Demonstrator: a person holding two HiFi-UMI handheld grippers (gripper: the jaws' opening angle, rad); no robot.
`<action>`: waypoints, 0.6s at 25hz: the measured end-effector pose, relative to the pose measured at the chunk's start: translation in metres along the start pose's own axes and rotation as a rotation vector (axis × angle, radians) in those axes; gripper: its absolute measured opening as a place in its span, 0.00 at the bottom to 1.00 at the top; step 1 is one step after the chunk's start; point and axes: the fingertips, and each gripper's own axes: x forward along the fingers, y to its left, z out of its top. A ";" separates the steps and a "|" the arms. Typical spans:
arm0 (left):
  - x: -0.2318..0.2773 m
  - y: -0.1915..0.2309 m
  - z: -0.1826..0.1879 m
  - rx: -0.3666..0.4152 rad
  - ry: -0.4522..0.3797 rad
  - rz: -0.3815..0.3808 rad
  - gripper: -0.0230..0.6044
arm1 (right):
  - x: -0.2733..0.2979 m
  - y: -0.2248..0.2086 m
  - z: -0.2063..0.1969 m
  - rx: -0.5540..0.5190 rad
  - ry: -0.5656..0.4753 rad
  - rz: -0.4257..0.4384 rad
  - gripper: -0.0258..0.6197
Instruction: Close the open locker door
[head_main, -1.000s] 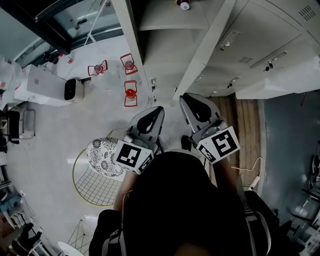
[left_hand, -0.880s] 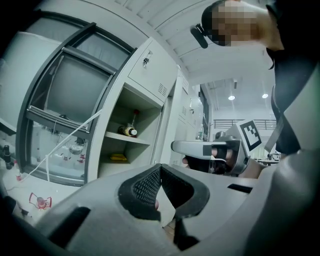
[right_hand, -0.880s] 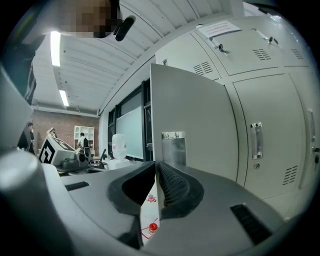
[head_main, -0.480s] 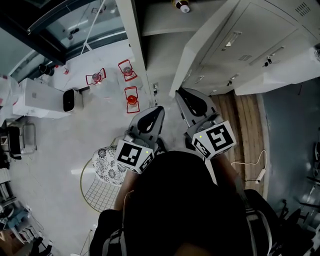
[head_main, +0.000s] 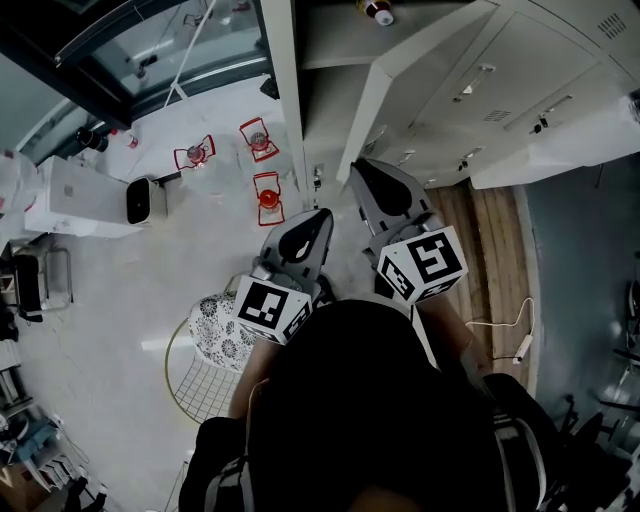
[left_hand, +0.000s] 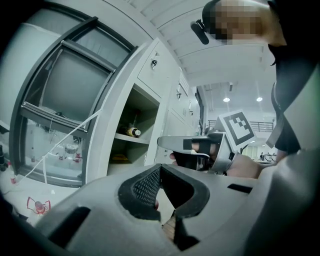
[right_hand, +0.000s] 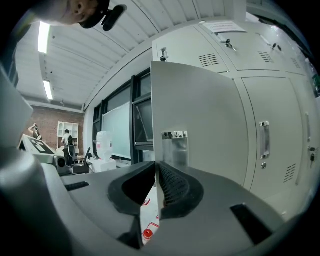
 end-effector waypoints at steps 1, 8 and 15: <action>-0.001 0.001 0.000 0.000 0.000 0.003 0.07 | 0.003 0.001 0.000 0.000 0.001 -0.005 0.09; -0.009 0.005 0.000 -0.007 0.003 0.016 0.07 | 0.021 0.001 0.003 0.000 0.020 -0.017 0.09; -0.020 0.015 -0.005 -0.024 0.003 0.039 0.07 | 0.036 0.003 0.005 0.004 0.028 -0.036 0.08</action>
